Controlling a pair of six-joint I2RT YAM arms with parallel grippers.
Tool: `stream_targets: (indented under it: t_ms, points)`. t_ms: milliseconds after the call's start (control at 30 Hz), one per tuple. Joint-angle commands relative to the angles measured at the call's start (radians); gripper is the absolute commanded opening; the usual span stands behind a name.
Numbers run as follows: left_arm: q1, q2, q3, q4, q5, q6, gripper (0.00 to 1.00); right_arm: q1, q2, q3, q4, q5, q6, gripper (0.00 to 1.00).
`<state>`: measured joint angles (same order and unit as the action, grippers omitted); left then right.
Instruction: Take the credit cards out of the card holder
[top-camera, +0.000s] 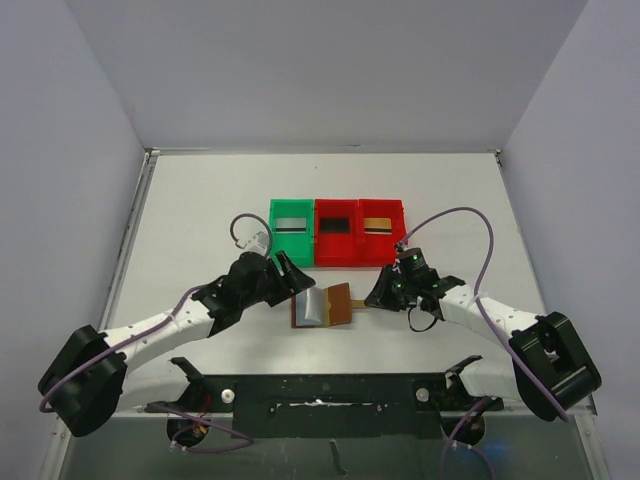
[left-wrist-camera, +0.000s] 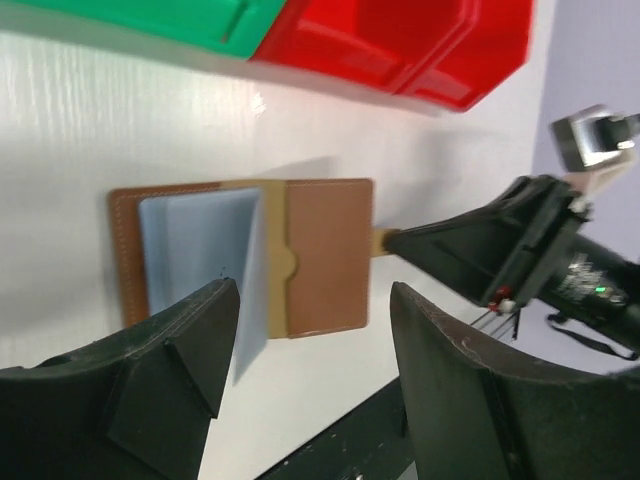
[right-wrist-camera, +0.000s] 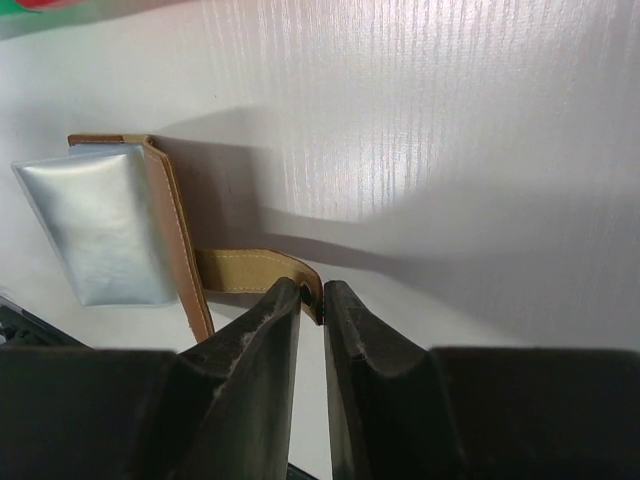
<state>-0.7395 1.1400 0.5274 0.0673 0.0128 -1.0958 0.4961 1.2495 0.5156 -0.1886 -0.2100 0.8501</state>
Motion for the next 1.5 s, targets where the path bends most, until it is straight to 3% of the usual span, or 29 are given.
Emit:
stream_targets:
  t_ms: [0, 200, 333, 433, 567, 700, 800, 933, 1033, 1167, 1300, 1467]
  points:
    - [0.004, 0.089, -0.035, 0.126, 0.064, -0.015, 0.61, -0.010, -0.021, 0.003, 0.022, 0.024, 0.019, 0.19]
    - [-0.051, 0.218, 0.005, 0.352, 0.170, -0.049, 0.61, -0.011, -0.021, -0.010, 0.035, 0.019, 0.034, 0.20]
    - [-0.070, 0.301, 0.057, 0.421, 0.251, -0.030, 0.59, -0.012, -0.047, -0.021, 0.045, 0.008, 0.062, 0.30]
    - [-0.077, 0.373, 0.083, 0.434, 0.305, -0.040, 0.54, -0.015, -0.086, -0.021, 0.041, 0.006, 0.067, 0.36]
    - [-0.103, 0.394, 0.079, 0.452, 0.291, -0.039, 0.46, -0.022, -0.148, 0.014, -0.015, 0.026, 0.042, 0.52]
    - [-0.105, 0.426, 0.090, 0.414, 0.287, -0.021, 0.42, -0.030, -0.177, 0.073, -0.082, 0.048, 0.016, 0.55]
    - [-0.117, 0.451, 0.091, 0.404, 0.280, -0.015, 0.39, -0.031, -0.182, 0.114, -0.086, 0.020, 0.007, 0.51]
    - [-0.128, 0.457, 0.082, 0.385, 0.256, -0.008, 0.36, -0.029, -0.165, 0.150, -0.018, -0.051, 0.015, 0.28]
    - [-0.130, 0.458, 0.080, 0.370, 0.249, 0.005, 0.33, -0.020, -0.111, 0.178, 0.042, -0.104, 0.009, 0.19]
    - [-0.133, 0.463, 0.085, 0.337, 0.239, 0.020, 0.29, 0.039, 0.030, 0.257, 0.038, -0.103, -0.025, 0.14]
    - [-0.139, 0.457, 0.086, 0.308, 0.230, 0.030, 0.29, 0.140, 0.191, 0.377, -0.017, -0.009, -0.053, 0.14]
    - [-0.144, 0.429, 0.074, 0.271, 0.210, 0.043, 0.29, 0.162, 0.312, 0.433, -0.049, 0.033, -0.073, 0.14]
